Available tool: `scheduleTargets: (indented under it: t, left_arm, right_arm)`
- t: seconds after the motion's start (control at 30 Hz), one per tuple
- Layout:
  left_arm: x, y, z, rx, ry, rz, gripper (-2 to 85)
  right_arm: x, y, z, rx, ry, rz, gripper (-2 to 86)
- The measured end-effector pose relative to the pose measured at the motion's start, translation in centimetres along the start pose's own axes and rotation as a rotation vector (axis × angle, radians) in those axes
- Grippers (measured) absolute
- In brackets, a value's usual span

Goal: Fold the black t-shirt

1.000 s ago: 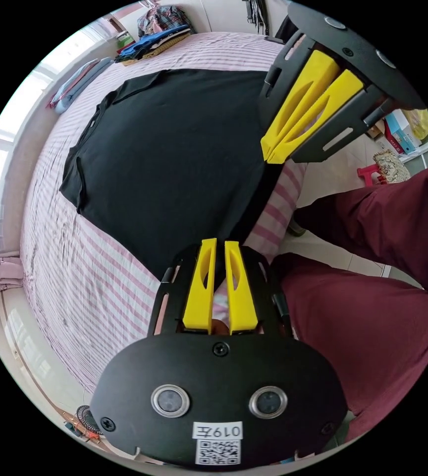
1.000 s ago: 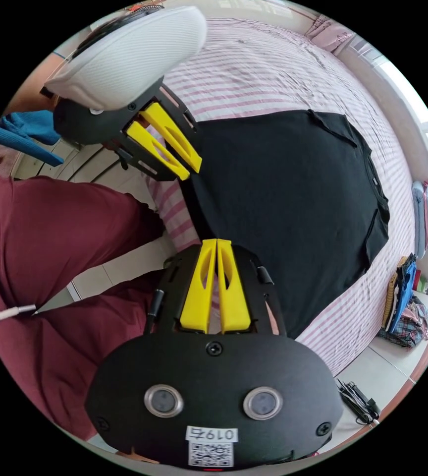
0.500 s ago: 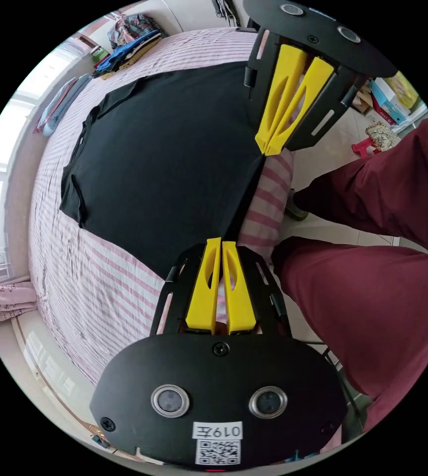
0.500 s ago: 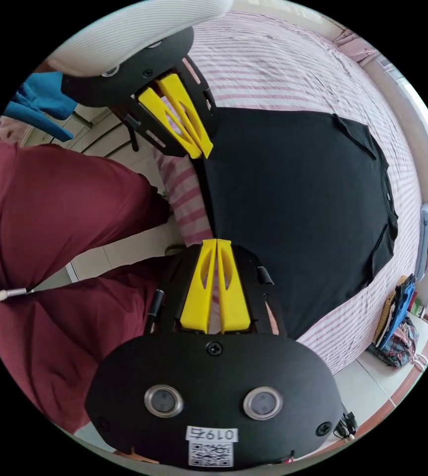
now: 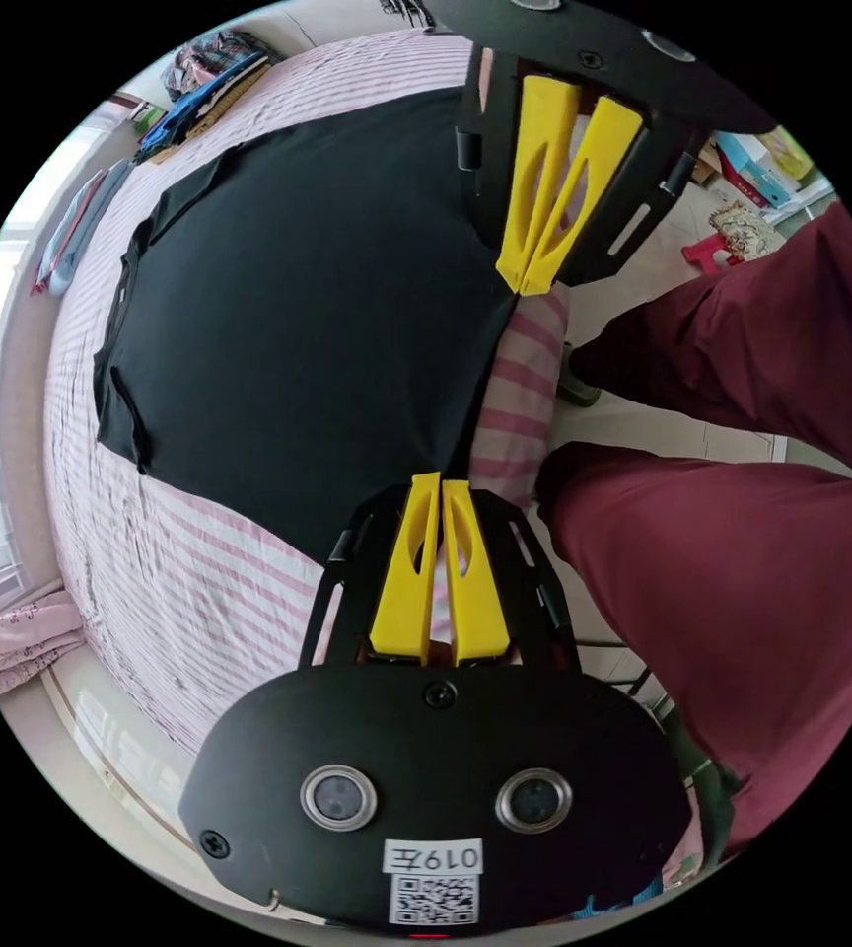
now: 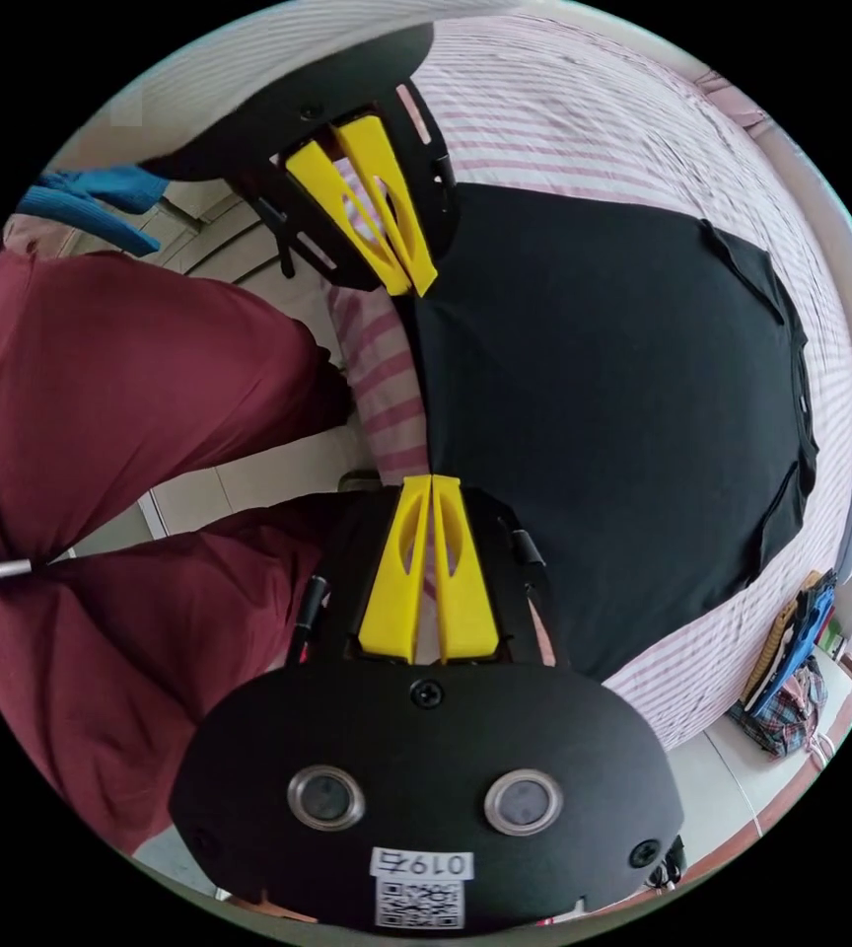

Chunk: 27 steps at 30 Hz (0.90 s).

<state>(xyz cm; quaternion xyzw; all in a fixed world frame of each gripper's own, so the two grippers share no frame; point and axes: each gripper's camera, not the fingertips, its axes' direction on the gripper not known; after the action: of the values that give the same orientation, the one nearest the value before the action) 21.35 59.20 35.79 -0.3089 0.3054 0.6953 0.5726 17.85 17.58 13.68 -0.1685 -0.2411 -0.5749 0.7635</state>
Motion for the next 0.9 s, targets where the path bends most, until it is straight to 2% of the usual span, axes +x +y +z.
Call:
scheduleTargets:
  t: [0.37,0.53,0.77,0.9]
  left_arm:
    - [1.3,0.7,0.8,0.047,-0.063,-0.017,0.6]
    - [1.4,1.2,1.0,0.067,-0.047,-0.061,0.5]
    - [2.6,2.2,1.9,0.051,-0.017,0.023,0.2]
    - [2.9,2.2,3.4,0.011,-0.079,-0.043,0.3]
  right_arm:
    - [1.3,-1.2,-0.4,-0.003,-0.029,0.004,0.5]
    - [1.4,-1.4,-1.3,0.013,0.024,0.034,-0.3]
    - [0.5,-2.1,-1.7,-0.018,0.017,-0.043,-0.7]
    - [0.7,-3.1,-1.0,-0.066,0.063,-0.007,-0.2]
